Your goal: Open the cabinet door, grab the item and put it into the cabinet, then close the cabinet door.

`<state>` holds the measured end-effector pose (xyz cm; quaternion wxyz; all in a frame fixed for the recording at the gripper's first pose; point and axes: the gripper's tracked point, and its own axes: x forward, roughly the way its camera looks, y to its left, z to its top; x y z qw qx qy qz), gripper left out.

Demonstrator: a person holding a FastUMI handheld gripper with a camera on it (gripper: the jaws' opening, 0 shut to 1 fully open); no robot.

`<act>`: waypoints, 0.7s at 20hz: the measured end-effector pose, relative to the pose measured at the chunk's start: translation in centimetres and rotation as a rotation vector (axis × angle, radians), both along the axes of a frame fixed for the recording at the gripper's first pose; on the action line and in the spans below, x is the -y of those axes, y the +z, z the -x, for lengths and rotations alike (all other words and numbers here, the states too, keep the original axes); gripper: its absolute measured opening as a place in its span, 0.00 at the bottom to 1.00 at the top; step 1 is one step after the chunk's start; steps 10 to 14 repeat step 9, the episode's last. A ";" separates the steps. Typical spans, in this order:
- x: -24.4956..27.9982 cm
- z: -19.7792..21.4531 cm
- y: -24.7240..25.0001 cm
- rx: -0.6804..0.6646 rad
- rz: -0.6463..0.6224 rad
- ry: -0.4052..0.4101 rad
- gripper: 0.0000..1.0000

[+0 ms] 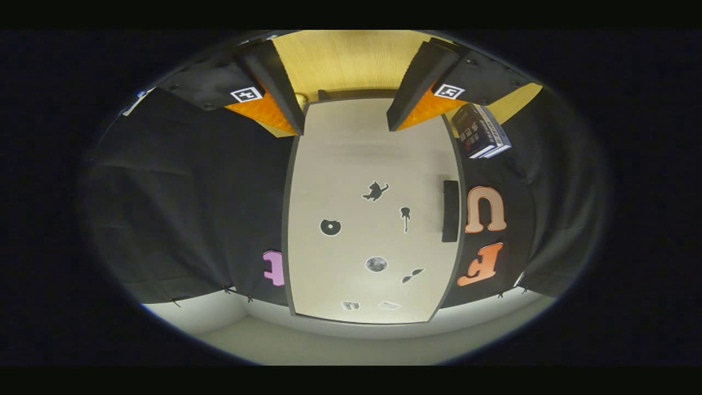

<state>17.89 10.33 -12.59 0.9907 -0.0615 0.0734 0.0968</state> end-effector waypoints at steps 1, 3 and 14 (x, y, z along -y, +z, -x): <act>0.2 -0.1 0.2 0.005 0.001 -0.008 0.98; 0.2 0.1 0.2 0.008 0.001 -0.020 0.98; -0.6 0.3 0.6 0.016 -0.006 -0.037 0.98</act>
